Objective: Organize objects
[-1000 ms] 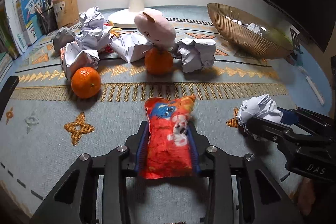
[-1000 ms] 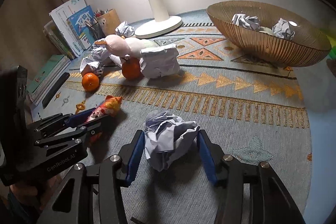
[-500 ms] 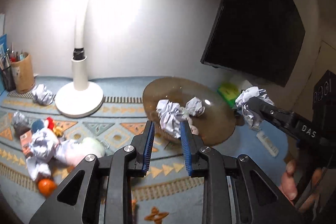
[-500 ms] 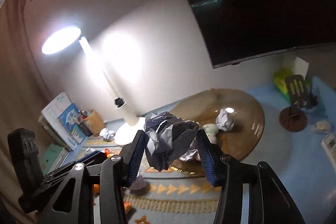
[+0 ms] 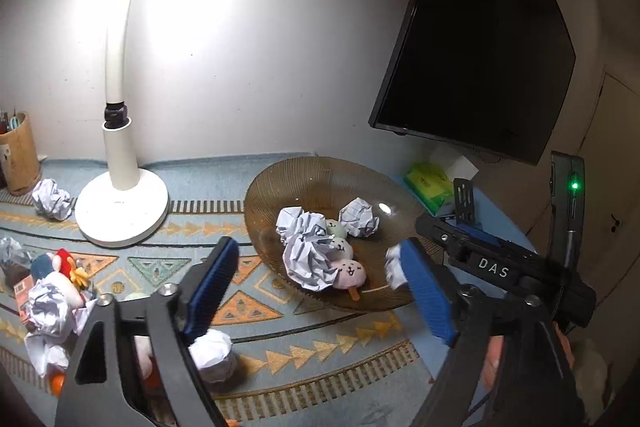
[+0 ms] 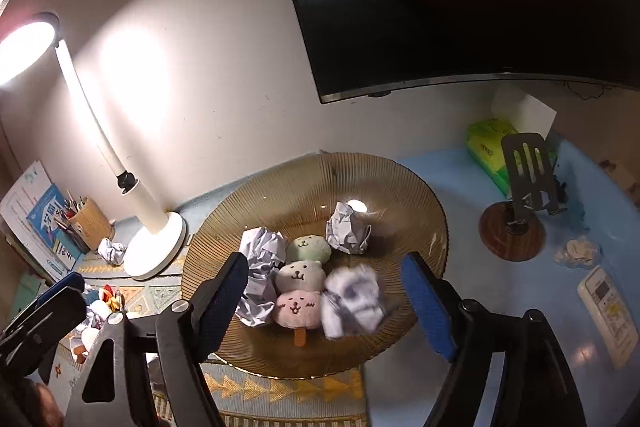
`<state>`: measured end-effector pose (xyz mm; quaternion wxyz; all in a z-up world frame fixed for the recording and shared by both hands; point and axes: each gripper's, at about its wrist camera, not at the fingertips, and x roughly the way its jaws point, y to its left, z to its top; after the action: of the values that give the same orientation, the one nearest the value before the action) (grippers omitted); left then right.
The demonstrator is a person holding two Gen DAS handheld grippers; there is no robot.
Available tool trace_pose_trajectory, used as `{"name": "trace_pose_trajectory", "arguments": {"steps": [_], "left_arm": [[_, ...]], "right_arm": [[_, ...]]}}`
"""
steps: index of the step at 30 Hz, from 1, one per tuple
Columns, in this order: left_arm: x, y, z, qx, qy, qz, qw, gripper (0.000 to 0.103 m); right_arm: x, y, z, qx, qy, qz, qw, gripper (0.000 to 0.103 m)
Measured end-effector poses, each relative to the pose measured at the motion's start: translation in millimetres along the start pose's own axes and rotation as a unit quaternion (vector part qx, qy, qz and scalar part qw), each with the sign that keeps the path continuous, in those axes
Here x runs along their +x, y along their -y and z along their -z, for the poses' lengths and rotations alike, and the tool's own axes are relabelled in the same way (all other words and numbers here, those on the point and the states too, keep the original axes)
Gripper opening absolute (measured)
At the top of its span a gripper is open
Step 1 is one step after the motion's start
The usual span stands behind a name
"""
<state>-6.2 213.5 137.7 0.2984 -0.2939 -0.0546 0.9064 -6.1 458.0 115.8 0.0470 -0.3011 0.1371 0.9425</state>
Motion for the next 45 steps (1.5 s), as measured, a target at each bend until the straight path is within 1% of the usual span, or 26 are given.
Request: {"name": "trace_pose_trajectory", "arguments": {"steps": [1, 2, 5, 6, 9, 10, 13, 14, 16, 18, 21, 23, 25, 28, 29, 32, 34, 35, 36, 38, 39, 40, 42, 44, 45], "left_arm": [[-7.7, -7.1, 4.2, -0.008, 0.008, -0.001, 0.9999, 0.098], [-16.6, -14.6, 8.3, -0.018, 0.013, -0.003, 0.9998, 0.101], [-46.7, -41.4, 17.9, -0.053, 0.024, -0.009, 0.9982, 0.101], [-58.3, -50.9, 21.3, -0.06, 0.031, -0.019, 0.9975, 0.101], [-97.2, -81.1, 32.7, -0.078, 0.054, -0.073, 0.9929, 0.101], [-108.1, -93.0, 38.0, -0.087, 0.055, -0.09, 0.9907, 0.101], [-131.3, -133.3, 61.3, -0.124, 0.046, -0.138, 0.9816, 0.101], [-135.9, -147.3, 72.2, -0.136, 0.044, -0.152, 0.9779, 0.101], [-136.7, -171.2, 91.6, -0.155, 0.028, -0.179, 0.9712, 0.101], [-130.0, -188.0, 108.0, -0.161, 0.006, -0.193, 0.968, 0.101], [-117.8, -196.6, 123.1, -0.157, -0.011, -0.195, 0.9682, 0.101], [-110.4, -195.5, 127.1, -0.149, -0.017, -0.202, 0.9679, 0.101], [-103.7, -191.3, 129.0, -0.137, -0.023, -0.204, 0.969, 0.101], [-96.8, -182.6, 126.7, -0.11, -0.034, -0.217, 0.9693, 0.101], [-95.5, -180.7, 126.3, -0.103, -0.037, -0.216, 0.9702, 0.101], [-89.4, -176.7, 122.0, -0.093, -0.043, -0.199, 0.9746, 0.1], [-82.1, -178.5, 117.6, -0.097, -0.05, -0.182, 0.9772, 0.1], [-77.1, -180.4, 116.1, -0.101, -0.056, -0.172, 0.9783, 0.097], [-71.7, -182.4, 114.9, -0.104, -0.063, -0.169, 0.9781, 0.095], [-60.6, -185.0, 113.1, -0.106, -0.08, -0.168, 0.9768, 0.086], [-56.1, -185.2, 112.4, -0.106, -0.087, -0.162, 0.9771, 0.083], [-52.1, -184.8, 111.4, -0.105, -0.093, -0.16, 0.977, 0.08], [-45.5, -182.6, 110.5, -0.099, -0.102, -0.164, 0.9761, 0.079], [-42.0, -181.4, 110.3, -0.099, -0.107, -0.158, 0.9766, 0.07], [-41.4, -181.6, 110.6, -0.1, -0.107, -0.157, 0.9766, 0.069]], "right_arm": [[-3.3, -0.8, 3.4, -0.002, 0.0, -0.01, 1.0, 0.077], [-7.6, -3.4, 7.8, -0.002, -0.002, -0.02, 1.0, 0.077], [-19.4, -19.8, 22.0, -0.007, -0.007, -0.059, 0.998, 0.077], [-23.8, -30.2, 28.2, -0.016, -0.009, -0.076, 0.997, 0.077], [-32.3, -69.2, 49.9, -0.05, -0.016, -0.122, 0.991, 0.077], [-32.4, -82.5, 58.8, -0.058, -0.022, -0.134, 0.989, 0.077], [-18.4, -117.3, 87.9, -0.079, -0.051, -0.155, 0.983, 0.077], [-10.8, -125.6, 97.7, -0.08, -0.065, -0.162, 0.981, 0.077], [4.0, -136.7, 114.6, -0.077, -0.087, -0.181, 0.976, 0.077], [13.8, -143.6, 128.0, -0.073, -0.103, -0.191, 0.973, 0.077], [21.5, -145.1, 144.2, -0.068, -0.113, -0.213, 0.968, 0.077], [26.3, -144.2, 149.9, -0.068, -0.122, -0.202, 0.969, 0.077], [25.5, -143.1, 148.5, -0.064, -0.112, -0.2, 0.971, 0.077], [29.5, -140.3, 147.5, -0.056, -0.122, -0.2, 0.971, 0.077], [30.0, -140.1, 147.7, -0.055, -0.123, -0.198, 0.971, 0.077], [27.6, -142.7, 148.5, -0.061, -0.122, -0.188, 0.973, 0.077], [22.8, -147.1, 152.4, -0.07, -0.133, -0.177, 0.973, 0.077], [19.4, -149.0, 156.1, -0.07, -0.143, -0.18, 0.971, 0.077], [17.3, -150.2, 160.4, -0.062, -0.161, -0.192, 0.966, 0.077], [12.8, -153.3, 169.6, -0.039, -0.191, -0.229, 0.954, 0.077], [10.2, -156.2, 173.0, -0.039, -0.196, -0.226, 0.954, 0.077], [8.5, -160.8, 175.7, -0.049, -0.199, -0.207, 0.957, 0.077], [8.8, -174.0, 180.5, -0.081, -0.197, -0.169, 0.962, 0.077], [12.4, -184.0, 184.2, -0.103, -0.193, -0.141, 0.965, 0.077], [14.4, -188.8, 184.7, -0.109, -0.19, -0.131, 0.967, 0.078]]}}
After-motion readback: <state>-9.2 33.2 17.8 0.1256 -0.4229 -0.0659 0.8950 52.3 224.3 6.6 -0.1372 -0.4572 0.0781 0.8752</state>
